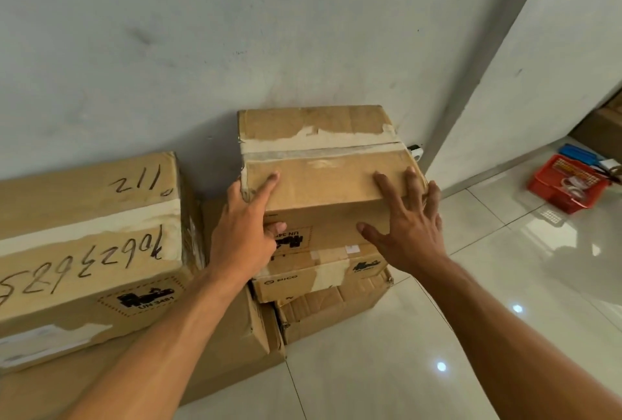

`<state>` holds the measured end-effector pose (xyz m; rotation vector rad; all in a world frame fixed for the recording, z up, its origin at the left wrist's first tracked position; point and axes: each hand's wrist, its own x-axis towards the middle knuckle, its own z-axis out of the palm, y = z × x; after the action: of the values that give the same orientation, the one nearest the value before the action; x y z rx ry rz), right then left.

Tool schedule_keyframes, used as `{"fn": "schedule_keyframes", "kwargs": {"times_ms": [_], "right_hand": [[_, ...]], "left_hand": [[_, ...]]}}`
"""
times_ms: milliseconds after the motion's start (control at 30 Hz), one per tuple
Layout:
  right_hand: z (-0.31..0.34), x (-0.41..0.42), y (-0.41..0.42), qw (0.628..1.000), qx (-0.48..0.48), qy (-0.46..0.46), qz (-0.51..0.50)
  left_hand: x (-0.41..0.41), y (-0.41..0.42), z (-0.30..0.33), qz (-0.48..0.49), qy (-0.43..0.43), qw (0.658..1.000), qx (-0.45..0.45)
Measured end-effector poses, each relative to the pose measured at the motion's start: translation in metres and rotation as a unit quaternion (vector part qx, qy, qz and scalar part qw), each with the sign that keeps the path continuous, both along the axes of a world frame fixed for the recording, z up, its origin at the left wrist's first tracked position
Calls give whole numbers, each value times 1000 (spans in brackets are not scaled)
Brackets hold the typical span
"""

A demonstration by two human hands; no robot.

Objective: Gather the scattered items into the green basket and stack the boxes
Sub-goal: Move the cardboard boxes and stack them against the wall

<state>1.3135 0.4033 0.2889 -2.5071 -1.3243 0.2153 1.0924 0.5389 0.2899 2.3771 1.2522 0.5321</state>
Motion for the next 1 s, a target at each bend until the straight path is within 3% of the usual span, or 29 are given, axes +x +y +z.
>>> {"fn": "schedule_keyframes", "kwargs": {"times_ms": [100, 200, 333, 467, 1000], "right_hand": [[-1, -11, -8, 999, 11, -26, -25], [-4, -24, -23, 998, 40, -27, -41], [-7, -39, -49, 997, 69, 9, -24], [-2, -58, -80, 994, 106, 39, -5], [48, -209, -326, 988, 86, 105, -79]], "left_hand": [[-3, 0, 5, 16, 45, 999, 8], [-3, -6, 14, 58, 77, 992, 88], [-1, -30, 22, -39, 21, 979, 201], [-12, -63, 22, -166, 12, 974, 155], [-139, -276, 55, -271, -39, 960, 52]]}}
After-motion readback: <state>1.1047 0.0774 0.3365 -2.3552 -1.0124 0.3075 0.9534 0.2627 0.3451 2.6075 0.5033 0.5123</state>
